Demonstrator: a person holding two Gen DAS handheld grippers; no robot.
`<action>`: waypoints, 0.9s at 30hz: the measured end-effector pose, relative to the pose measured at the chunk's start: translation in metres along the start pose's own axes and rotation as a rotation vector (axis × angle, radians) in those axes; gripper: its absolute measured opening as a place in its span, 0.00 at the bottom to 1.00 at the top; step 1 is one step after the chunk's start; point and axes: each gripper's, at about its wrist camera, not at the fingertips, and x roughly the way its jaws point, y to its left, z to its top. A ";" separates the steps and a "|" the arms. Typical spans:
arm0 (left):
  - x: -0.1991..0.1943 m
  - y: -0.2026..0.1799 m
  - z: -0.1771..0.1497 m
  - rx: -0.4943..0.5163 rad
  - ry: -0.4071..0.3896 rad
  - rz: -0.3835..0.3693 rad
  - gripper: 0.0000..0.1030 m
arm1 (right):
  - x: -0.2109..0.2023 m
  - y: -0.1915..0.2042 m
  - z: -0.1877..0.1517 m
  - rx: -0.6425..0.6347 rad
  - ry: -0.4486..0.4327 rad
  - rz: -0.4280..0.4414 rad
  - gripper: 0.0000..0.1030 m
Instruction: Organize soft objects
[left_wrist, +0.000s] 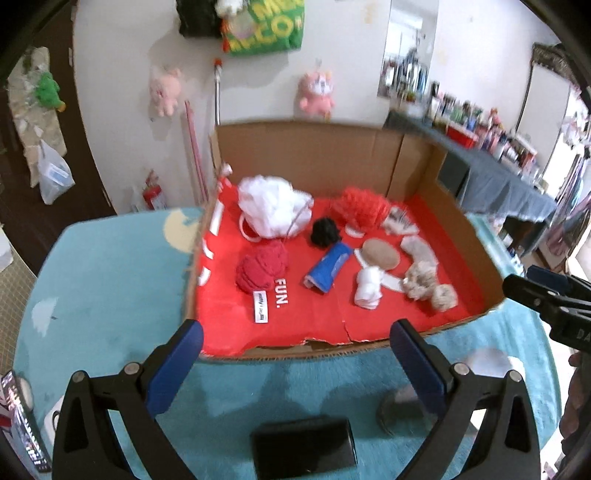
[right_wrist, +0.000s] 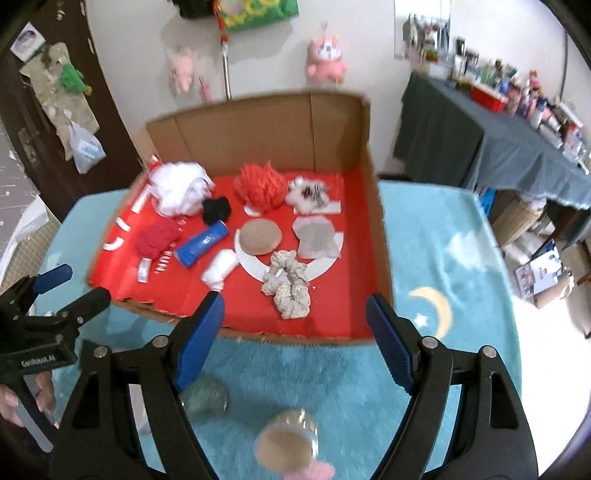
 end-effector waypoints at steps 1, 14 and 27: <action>-0.013 0.000 -0.005 -0.007 -0.026 -0.001 1.00 | -0.011 0.001 -0.004 -0.004 -0.022 0.007 0.76; -0.071 -0.025 -0.119 0.032 -0.197 -0.034 1.00 | -0.074 0.035 -0.131 -0.065 -0.188 0.067 0.88; -0.005 -0.036 -0.172 0.028 -0.035 -0.039 1.00 | -0.002 0.029 -0.197 -0.032 -0.059 -0.033 0.88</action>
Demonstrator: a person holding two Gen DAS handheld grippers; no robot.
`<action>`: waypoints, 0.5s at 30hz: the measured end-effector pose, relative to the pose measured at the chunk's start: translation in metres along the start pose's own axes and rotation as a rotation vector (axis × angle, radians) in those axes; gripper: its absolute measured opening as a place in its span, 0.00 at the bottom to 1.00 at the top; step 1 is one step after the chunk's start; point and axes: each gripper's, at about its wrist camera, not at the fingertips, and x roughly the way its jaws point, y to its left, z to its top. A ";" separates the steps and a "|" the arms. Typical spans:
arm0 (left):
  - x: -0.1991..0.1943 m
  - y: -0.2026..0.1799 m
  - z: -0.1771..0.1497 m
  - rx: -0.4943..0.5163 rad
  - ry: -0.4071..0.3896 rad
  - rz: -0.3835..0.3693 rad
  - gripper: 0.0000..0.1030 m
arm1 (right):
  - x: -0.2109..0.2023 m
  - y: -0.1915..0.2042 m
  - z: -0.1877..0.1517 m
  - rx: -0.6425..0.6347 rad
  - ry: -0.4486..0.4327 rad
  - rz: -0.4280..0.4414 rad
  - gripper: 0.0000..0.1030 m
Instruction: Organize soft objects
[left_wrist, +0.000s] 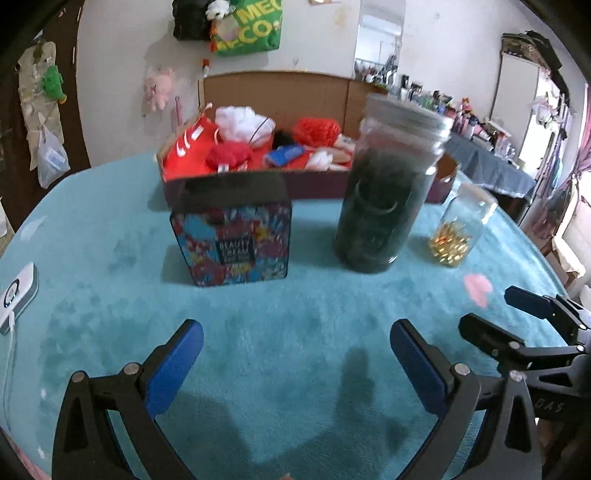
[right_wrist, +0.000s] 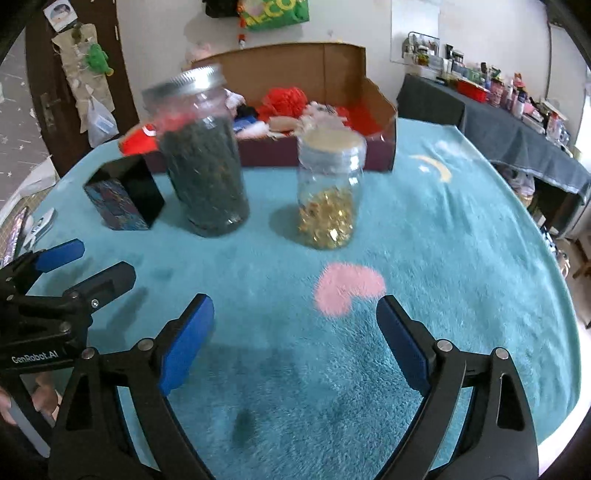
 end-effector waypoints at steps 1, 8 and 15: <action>0.003 0.000 -0.002 0.000 0.009 0.012 1.00 | 0.005 -0.002 0.000 0.009 0.012 0.002 0.88; 0.014 0.003 -0.005 -0.018 0.058 0.061 1.00 | 0.016 -0.006 -0.002 0.000 0.024 -0.053 0.88; 0.016 0.002 -0.006 -0.008 0.064 0.080 1.00 | 0.017 -0.015 0.000 0.034 0.016 -0.055 0.88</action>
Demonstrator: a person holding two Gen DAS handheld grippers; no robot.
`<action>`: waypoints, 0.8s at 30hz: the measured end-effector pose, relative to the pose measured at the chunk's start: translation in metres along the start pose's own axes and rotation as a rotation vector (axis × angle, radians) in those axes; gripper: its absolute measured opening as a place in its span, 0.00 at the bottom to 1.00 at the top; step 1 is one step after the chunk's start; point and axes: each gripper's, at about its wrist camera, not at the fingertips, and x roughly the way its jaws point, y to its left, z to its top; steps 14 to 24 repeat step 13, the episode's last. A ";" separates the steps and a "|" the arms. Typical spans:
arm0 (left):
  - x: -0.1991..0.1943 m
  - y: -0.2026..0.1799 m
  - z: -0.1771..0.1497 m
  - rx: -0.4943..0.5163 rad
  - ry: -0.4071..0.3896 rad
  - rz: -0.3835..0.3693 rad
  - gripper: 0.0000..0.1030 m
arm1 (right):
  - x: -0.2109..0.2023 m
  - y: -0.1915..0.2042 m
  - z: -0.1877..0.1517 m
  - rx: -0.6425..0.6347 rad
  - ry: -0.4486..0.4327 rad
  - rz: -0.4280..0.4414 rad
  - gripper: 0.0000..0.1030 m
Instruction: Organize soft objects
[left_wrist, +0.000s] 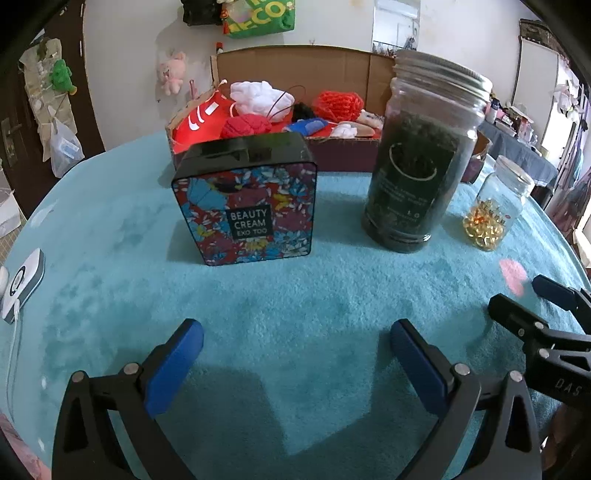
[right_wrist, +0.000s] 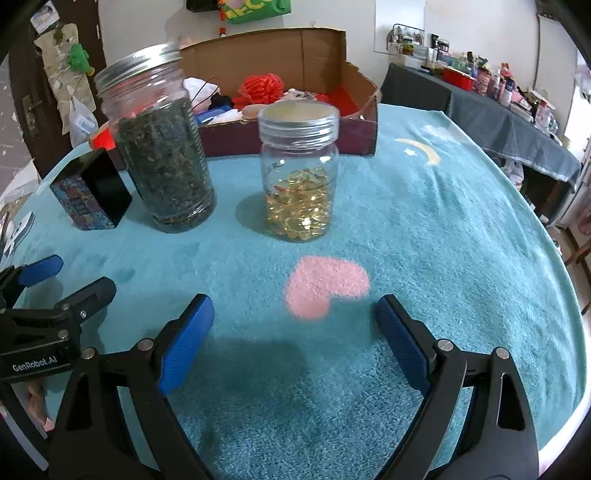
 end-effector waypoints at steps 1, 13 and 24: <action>0.000 0.000 0.000 -0.004 0.001 0.001 1.00 | 0.000 -0.001 0.000 0.002 0.000 -0.002 0.88; 0.001 0.002 0.002 -0.011 0.001 0.005 1.00 | 0.002 0.000 -0.001 -0.008 -0.003 -0.014 0.89; 0.001 0.002 0.002 -0.011 0.001 0.005 1.00 | 0.002 0.000 -0.001 -0.008 -0.003 -0.014 0.89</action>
